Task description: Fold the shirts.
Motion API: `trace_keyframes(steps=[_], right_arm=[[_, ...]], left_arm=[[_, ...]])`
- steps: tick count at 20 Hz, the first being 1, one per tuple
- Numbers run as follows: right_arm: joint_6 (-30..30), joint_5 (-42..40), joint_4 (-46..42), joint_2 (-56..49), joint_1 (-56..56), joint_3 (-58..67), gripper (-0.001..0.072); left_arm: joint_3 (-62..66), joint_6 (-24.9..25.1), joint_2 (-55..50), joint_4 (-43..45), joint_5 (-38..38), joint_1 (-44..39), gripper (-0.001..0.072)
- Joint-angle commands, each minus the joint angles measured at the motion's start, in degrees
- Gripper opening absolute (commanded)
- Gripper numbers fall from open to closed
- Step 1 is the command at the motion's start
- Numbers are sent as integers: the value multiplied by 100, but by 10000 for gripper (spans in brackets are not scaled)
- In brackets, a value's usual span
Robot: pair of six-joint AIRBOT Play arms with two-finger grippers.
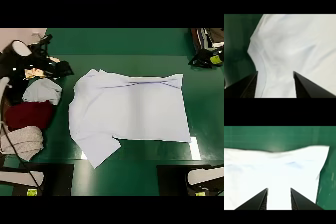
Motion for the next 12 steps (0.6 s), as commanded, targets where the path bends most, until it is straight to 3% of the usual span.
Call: trace_keyframes(steps=[1, 7, 12], right_arm=[[-240, 262, 343, 651, -339, -981, 335], [-424, 101, 343, 2481, -901, -3716, 334], [-426, -216, 341, 3407, -1202, -4732, 334]], left_arm=[[-999, 61, 892, 603, -509, 173, 524], [-4446, -116, 2621, 195, -345, 160, 524], [-5812, 221, 2966, -857, -24, 155, 524]])
